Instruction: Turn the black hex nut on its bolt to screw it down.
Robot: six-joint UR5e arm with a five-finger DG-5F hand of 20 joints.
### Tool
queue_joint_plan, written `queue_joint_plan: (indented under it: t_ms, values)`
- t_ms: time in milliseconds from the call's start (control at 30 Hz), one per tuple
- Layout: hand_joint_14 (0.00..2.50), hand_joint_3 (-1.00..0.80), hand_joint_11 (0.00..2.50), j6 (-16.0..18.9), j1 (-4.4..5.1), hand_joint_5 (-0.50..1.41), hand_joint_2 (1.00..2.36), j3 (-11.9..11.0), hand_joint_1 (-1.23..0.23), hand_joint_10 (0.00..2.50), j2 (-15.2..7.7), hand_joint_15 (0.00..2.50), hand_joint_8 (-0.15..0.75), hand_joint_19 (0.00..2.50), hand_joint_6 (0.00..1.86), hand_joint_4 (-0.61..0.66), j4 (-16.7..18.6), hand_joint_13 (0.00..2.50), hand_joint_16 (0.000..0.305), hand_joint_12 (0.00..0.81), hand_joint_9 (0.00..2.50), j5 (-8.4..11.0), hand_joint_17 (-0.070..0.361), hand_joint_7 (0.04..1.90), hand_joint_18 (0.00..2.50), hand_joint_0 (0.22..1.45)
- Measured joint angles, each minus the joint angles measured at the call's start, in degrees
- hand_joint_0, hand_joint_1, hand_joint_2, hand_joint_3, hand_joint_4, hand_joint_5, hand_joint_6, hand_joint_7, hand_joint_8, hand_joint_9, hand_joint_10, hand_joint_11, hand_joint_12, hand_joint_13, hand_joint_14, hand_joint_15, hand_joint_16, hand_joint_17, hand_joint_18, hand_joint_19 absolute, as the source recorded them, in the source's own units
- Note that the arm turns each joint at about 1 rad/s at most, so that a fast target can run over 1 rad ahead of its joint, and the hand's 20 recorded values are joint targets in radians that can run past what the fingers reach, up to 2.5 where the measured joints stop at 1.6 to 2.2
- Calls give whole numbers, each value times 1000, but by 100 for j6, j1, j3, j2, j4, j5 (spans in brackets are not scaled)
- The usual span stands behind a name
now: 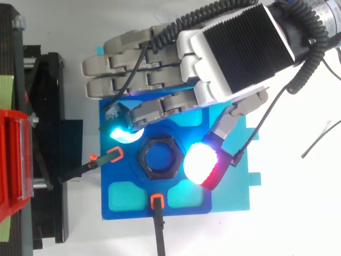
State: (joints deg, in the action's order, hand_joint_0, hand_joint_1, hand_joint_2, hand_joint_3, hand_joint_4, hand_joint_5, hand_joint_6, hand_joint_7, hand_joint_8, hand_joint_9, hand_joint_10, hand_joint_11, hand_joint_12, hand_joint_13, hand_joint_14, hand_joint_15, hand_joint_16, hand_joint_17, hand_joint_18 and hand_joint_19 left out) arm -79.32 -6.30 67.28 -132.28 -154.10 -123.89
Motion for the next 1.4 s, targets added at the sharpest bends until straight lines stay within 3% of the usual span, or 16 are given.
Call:
queue_joint_plan:
  t_ms: [200,500,833,1067,1300,1367,1400]
  values:
    - [0,-500,43,64,56,-172,1000,-4,-224,1,0,2,303,334,502,328,88,167,65,395,114,-3,146,847,27,461]
    - [1,-500,61,101,285,-117,1000,-4,-209,1,0,3,303,353,507,384,-47,175,61,381,155,319,137,1034,46,471]
    - [0,-500,85,208,426,-112,1000,-4,-207,3,1,12,312,369,586,386,-82,186,60,379,188,395,135,924,76,474]
    - [0,-500,93,214,458,-111,1000,-3,-211,1,0,15,314,377,599,385,-77,195,60,378,205,422,135,906,104,476]
    - [0,-500,71,215,436,-102,1000,-4,-228,1,0,4,319,364,577,379,-90,220,60,379,234,407,134,970,148,478]
    - [0,-500,95,215,425,-109,1000,-2,-212,1,0,23,315,380,606,387,-99,200,59,377,214,403,133,897,120,478]
    - [0,-500,75,215,420,-101,1000,-1,-229,2,0,5,320,364,582,383,-98,221,60,379,236,402,134,962,151,479]
